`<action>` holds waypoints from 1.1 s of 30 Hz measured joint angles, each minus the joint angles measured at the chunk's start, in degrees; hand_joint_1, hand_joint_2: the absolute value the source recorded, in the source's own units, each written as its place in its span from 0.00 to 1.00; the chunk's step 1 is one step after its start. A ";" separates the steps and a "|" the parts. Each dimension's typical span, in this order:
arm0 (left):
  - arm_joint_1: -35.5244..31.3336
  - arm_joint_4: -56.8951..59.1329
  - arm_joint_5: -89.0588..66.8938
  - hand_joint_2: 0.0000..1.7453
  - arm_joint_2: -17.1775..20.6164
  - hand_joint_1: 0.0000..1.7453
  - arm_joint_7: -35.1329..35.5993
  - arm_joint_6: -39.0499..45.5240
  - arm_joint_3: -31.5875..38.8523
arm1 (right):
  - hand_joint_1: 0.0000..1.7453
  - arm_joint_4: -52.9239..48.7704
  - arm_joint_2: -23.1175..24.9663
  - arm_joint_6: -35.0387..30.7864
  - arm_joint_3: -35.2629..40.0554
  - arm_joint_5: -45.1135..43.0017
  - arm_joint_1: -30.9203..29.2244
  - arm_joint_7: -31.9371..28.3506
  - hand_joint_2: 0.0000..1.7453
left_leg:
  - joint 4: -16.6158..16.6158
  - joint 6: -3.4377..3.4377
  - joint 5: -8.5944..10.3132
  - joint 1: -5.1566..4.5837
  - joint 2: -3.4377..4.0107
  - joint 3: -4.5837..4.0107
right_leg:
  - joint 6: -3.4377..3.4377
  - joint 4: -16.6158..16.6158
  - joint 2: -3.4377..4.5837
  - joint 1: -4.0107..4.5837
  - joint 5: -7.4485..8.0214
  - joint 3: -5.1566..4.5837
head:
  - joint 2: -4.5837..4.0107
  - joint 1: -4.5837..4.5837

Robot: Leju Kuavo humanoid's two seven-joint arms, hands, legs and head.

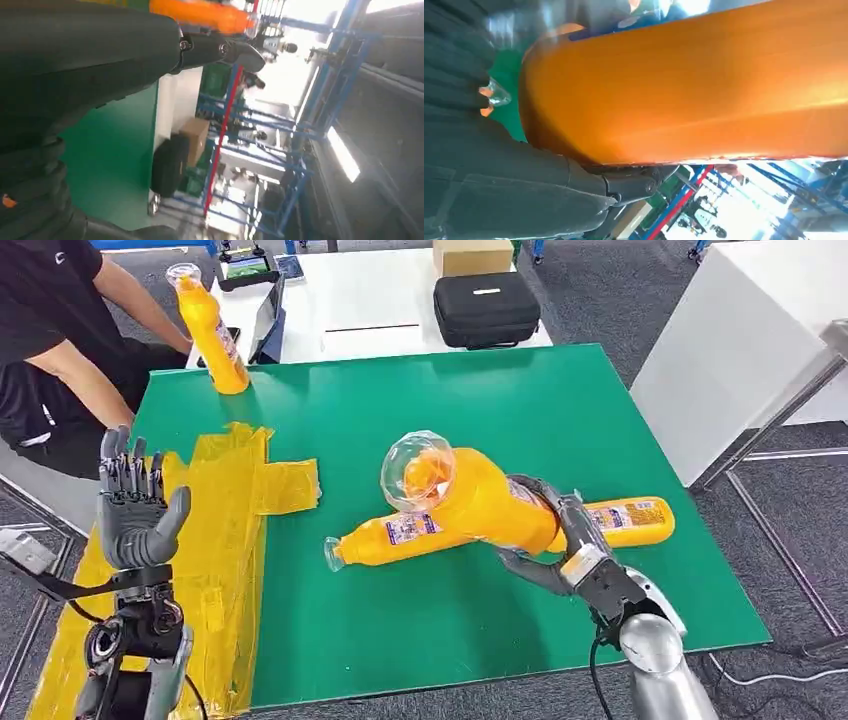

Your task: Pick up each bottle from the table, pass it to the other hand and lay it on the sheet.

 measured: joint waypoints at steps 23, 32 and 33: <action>-2.08 -0.83 9.52 1.00 -2.30 0.00 3.89 -3.69 -8.44 | 1.00 20.22 8.81 -1.18 3.24 1.27 -21.96 2.88 1.00 | 0.00 0.07 0.10 0.00 0.01 -0.07 | 0.01 0.02 0.00 0.00 0.04 -0.05 | 0.00 0.02; -4.74 -0.50 7.18 1.00 -3.89 0.00 3.91 -1.90 -9.84 | 1.00 26.86 13.34 -1.81 6.06 3.04 -25.88 4.28 1.00 | 0.00 0.08 0.12 0.00 0.01 -0.07 | 0.01 0.03 -0.01 0.00 0.04 -0.06 | 0.00 0.00; -5.26 -0.31 6.73 1.00 -4.06 0.00 3.95 -1.46 -10.05 | 1.00 27.90 14.16 -1.92 6.51 3.21 -26.26 4.39 1.00 | 0.00 0.08 0.12 0.00 0.01 -0.07 | 0.01 0.03 -0.01 0.00 0.04 -0.07 | 0.00 0.02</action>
